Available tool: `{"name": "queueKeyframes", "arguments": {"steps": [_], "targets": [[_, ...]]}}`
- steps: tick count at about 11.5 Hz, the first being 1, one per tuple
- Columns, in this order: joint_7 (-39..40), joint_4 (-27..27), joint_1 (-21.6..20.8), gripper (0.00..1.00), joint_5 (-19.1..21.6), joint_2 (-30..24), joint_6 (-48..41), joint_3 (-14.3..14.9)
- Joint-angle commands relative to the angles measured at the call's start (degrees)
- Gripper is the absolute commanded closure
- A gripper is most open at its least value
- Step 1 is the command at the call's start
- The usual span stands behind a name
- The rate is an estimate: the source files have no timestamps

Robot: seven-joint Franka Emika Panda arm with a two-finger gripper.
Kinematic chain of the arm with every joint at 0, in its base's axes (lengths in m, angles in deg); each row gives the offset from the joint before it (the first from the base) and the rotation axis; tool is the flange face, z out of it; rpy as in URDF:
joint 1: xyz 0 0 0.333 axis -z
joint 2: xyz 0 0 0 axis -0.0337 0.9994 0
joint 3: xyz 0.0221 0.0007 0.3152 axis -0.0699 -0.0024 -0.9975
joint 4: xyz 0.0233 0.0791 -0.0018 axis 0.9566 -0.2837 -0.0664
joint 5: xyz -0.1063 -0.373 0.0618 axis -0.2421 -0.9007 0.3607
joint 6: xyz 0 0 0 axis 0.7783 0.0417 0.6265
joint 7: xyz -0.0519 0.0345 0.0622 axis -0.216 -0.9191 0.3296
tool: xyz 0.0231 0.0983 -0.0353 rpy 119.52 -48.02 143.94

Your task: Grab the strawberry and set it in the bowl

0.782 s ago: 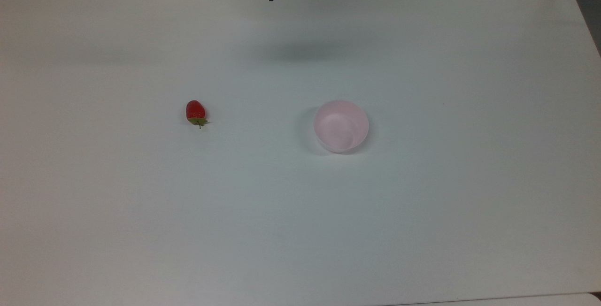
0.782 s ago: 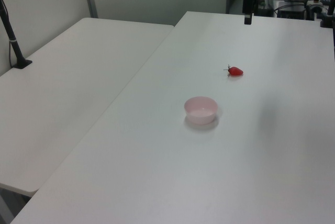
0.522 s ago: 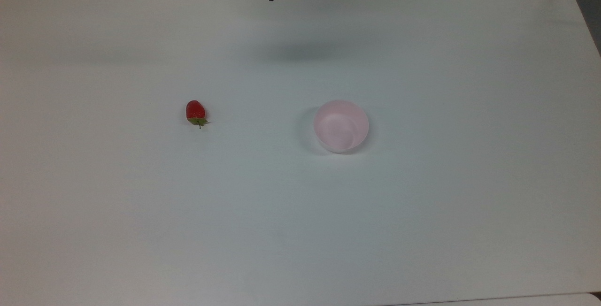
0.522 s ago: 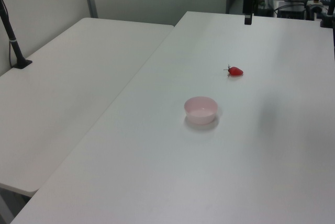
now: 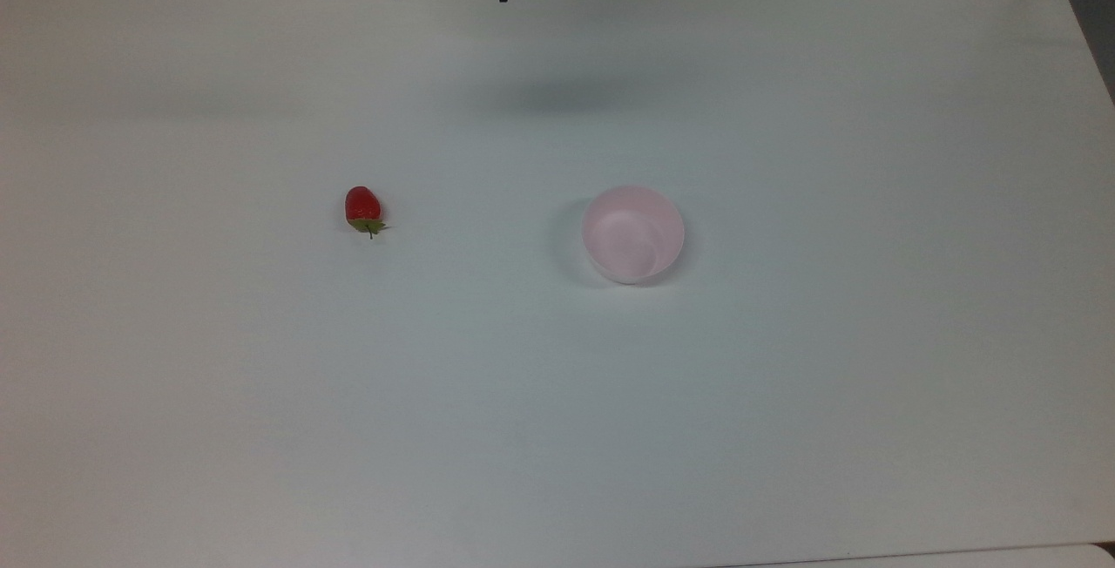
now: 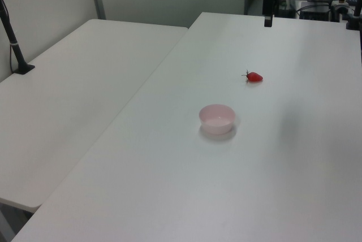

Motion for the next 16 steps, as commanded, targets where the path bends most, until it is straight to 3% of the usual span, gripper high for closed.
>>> {"name": "queueKeyframes", "arguments": {"steps": [1, 4, 6, 10, 16], "targets": [[2.10, -0.04, 0.32, 0.00, 0.74, 0.01, -0.68, 0.61], [13.14, -0.04, 3.48, 0.00, 0.65, 0.88, -0.68, 0.87], [15.80, 0.04, 6.11, 0.00, 0.47, 3.07, 0.63, 0.87], [16.69, -0.57, 9.46, 0.00, 0.12, 13.68, 13.43, 0.87], [16.16, -1.18, 9.02, 0.00, -2.60, 25.04, 25.05, 0.87]]}}
